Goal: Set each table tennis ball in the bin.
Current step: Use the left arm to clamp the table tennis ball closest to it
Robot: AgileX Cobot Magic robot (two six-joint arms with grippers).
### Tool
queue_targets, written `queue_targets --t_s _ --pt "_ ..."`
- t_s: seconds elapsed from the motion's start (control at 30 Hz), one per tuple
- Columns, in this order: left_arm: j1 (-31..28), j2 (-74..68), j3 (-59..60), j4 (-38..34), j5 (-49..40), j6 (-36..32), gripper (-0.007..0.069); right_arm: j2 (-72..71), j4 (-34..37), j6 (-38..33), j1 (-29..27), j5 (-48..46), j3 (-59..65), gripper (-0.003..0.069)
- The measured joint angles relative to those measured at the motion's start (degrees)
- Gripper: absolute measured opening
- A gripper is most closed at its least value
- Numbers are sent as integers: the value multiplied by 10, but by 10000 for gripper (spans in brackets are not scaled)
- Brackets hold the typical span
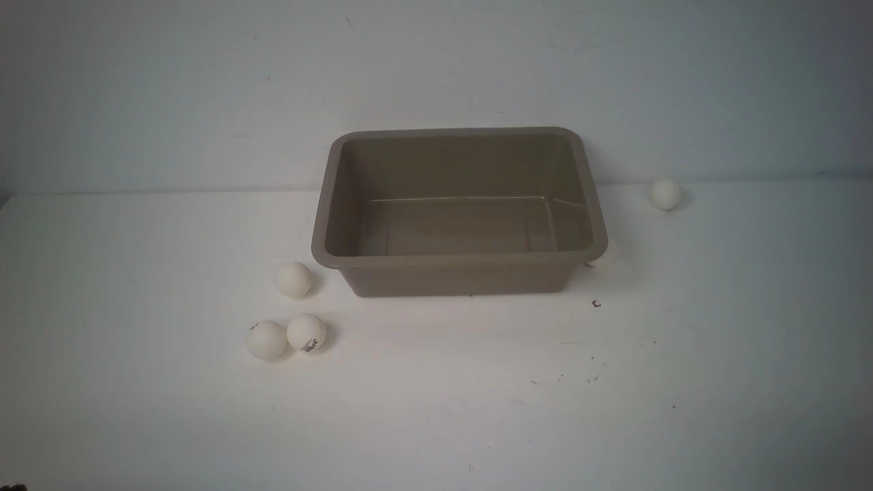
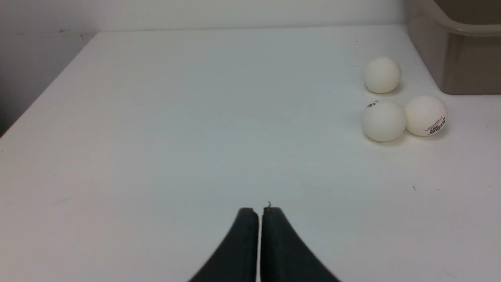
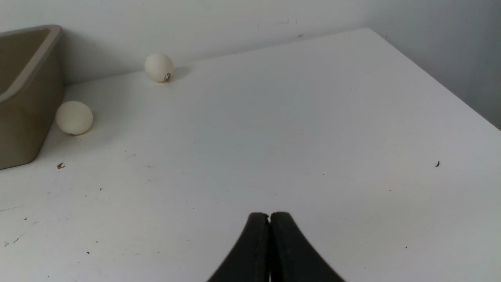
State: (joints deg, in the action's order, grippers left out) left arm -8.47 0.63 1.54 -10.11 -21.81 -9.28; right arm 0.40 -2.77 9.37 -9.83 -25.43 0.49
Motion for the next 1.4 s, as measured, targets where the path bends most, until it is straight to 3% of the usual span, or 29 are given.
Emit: queue_targets --t_s 0.13,0.27,0.37,0.5,1.0,1.4 --pt "0 0 1 -107 2 53 -4 0 0 0 0 0 0 -18" --pt "0 0 1 -342 14 137 -4 0 -3 0 0 1 0 -18" --pt "0 0 1 -519 34 161 -4 0 -30 -3 0 6 0 -18" --pt "0 0 1 -641 83 152 -4 0 -76 -4 0 9 0 -18" --pt "0 0 1 -862 107 72 -4 0 -182 -6 0 13 0 -18" --pt "0 0 1 -884 127 70 -4 0 -262 -6 0 14 0 -18"
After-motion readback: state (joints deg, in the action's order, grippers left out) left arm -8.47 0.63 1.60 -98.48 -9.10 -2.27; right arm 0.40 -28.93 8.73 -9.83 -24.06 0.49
